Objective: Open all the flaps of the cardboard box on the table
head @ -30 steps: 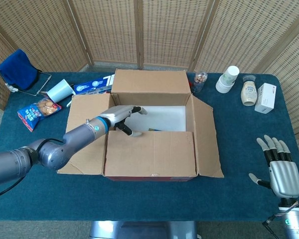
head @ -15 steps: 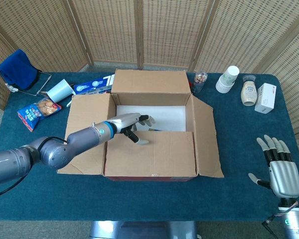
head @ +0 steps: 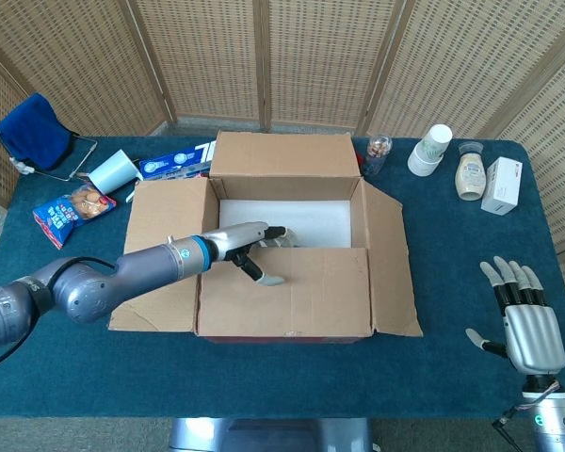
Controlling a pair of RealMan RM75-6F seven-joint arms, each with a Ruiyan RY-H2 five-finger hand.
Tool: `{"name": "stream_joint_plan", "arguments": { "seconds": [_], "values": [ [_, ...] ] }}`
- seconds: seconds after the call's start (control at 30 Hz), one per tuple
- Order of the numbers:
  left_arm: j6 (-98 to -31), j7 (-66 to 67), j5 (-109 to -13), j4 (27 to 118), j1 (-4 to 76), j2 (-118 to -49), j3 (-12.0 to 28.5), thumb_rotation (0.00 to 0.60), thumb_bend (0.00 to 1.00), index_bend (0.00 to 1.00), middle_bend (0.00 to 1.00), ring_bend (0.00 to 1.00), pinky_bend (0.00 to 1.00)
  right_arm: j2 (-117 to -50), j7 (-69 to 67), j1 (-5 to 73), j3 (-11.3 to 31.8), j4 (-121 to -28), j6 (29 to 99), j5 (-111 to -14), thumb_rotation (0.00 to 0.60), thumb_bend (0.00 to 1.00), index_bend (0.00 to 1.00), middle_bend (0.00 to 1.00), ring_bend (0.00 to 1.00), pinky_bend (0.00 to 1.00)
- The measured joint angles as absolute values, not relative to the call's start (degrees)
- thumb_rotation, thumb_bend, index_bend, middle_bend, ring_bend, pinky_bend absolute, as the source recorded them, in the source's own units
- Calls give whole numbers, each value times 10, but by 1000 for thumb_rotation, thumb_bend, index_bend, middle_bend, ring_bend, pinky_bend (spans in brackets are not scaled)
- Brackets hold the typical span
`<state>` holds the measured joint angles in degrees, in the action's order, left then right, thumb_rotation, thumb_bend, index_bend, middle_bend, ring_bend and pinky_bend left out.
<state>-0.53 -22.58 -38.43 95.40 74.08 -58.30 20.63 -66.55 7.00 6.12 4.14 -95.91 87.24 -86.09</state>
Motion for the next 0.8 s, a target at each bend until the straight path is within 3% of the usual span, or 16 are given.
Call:
{"name": "stream_joint_plan", "arguments": {
  "seconds": [0.47, 0.63, 0.8],
  "values": [
    [67, -234, -401, 978, 623, -576, 363, 500, 200, 138, 214, 228, 335, -666, 74, 60, 42, -961, 870, -865, 600, 0, 94, 58, 0, 63],
    [85, -226, -402, 992, 588, -577, 412, 495, 199, 138, 212, 227, 441, -667, 74, 60, 43, -961, 868, -866, 600, 0, 94, 57, 0, 63],
    [116, -218, -393, 1002, 560, -583, 457, 496, 199, 138, 210, 227, 455, -667, 73, 60, 43, -961, 866, -867, 600, 0, 94, 57, 0, 63]
  ]
}}
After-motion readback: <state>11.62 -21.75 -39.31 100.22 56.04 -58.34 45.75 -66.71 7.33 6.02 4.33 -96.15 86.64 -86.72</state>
